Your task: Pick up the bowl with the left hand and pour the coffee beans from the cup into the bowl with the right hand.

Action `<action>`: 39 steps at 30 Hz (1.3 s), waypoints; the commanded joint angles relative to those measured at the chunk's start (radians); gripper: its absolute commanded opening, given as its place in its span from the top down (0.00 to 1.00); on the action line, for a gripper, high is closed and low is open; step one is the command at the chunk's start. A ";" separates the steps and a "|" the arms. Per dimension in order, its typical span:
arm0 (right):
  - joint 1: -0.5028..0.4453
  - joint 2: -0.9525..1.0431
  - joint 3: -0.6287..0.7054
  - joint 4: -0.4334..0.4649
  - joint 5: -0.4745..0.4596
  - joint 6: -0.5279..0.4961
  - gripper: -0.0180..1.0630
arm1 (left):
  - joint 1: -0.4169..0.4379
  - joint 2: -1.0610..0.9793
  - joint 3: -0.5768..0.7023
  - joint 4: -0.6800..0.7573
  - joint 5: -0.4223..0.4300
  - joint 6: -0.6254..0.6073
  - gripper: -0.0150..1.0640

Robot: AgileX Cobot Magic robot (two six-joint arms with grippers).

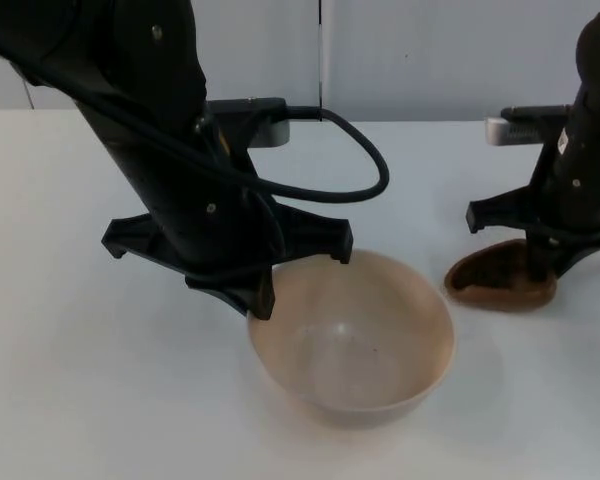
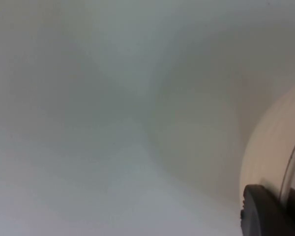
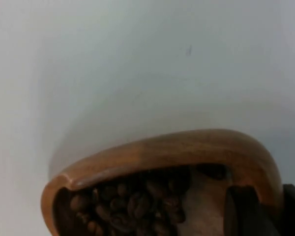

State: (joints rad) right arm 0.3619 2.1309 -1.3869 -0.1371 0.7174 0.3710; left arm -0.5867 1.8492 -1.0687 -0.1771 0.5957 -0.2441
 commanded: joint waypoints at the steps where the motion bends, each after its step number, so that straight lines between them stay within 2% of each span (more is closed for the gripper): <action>1: -0.001 -0.036 -0.002 -0.011 0.014 -0.012 0.98 | -0.005 -0.015 -0.002 -0.001 -0.007 -0.008 0.99; 11: -0.001 -0.157 -0.002 -0.011 0.074 -0.049 0.98 | -0.005 -0.015 -0.002 -0.007 -0.007 -0.008 0.99; 20: -0.001 -0.327 -0.002 -0.007 0.205 -0.117 0.98 | -0.005 -0.015 -0.002 -0.016 -0.003 -0.008 0.99; 25: -0.001 -0.428 -0.002 0.025 0.271 -0.175 0.98 | -0.005 -0.015 -0.002 -0.016 -0.003 -0.008 0.99; 29: -0.001 -0.507 -0.002 0.042 0.367 -0.230 0.98 | -0.005 -0.015 -0.002 -0.018 -0.004 -0.008 0.99; 39: -0.001 -0.538 -0.002 0.035 0.457 -0.233 0.98 | -0.005 -0.015 -0.002 -0.025 -0.004 -0.008 0.99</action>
State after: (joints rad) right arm 0.3619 1.6079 -1.3852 -0.0996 1.1578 0.1460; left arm -0.5867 1.8492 -1.0687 -0.1830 0.5957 -0.2441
